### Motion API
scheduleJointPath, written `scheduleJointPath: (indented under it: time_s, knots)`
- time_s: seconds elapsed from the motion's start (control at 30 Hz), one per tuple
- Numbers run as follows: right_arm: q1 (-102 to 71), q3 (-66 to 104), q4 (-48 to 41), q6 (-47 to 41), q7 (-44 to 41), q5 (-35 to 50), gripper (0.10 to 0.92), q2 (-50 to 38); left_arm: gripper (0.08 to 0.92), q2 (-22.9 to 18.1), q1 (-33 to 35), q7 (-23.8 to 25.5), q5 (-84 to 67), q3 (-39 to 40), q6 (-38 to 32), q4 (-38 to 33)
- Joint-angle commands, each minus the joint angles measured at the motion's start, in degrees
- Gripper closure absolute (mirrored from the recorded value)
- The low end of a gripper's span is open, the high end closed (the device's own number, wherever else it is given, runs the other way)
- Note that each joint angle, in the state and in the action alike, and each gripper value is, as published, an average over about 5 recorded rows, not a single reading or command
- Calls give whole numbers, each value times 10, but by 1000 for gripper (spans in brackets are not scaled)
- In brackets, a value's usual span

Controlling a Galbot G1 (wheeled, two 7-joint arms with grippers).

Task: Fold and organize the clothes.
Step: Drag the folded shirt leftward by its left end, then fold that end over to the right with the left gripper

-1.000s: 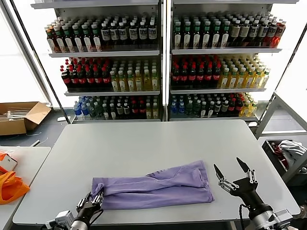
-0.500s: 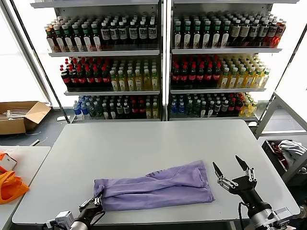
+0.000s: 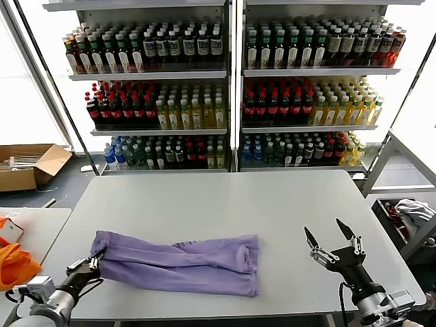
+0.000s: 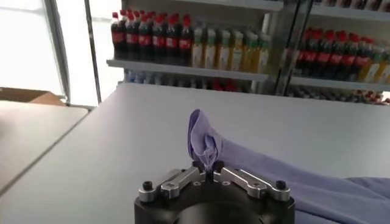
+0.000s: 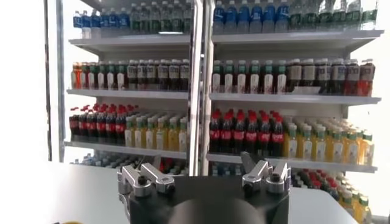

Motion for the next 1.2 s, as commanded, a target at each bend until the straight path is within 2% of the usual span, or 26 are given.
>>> scheduleJointPath:
  time_s: [0.03, 0.2, 0.43, 0.73, 1.03, 1.2]
  knots:
    - [12, -7, -8, 2, 1, 10, 203, 6, 888, 123, -7, 25, -26, -102, 4, 2]
    - [14, -16, -18, 9, 0, 9, 203, 18, 888, 79, -8, -7, -53, -5, 31, -110]
    - [22, -28, -17, 0, 2, 0, 203, 33, 888, 28, -53, -70, -131, 187, 38, -157]
    - [2, -21, -12, 14, -6, -6, 203, 39, 888, 6, -158, -124, -184, 336, 53, -99]
    - [-8, -8, -22, 22, -7, -5, 203, 43, 888, -35, -200, -131, -221, 393, 55, -85]
    - [-4, -6, -20, 22, -8, -4, 203, 43, 888, -55, -208, -127, -203, 413, 59, -50]
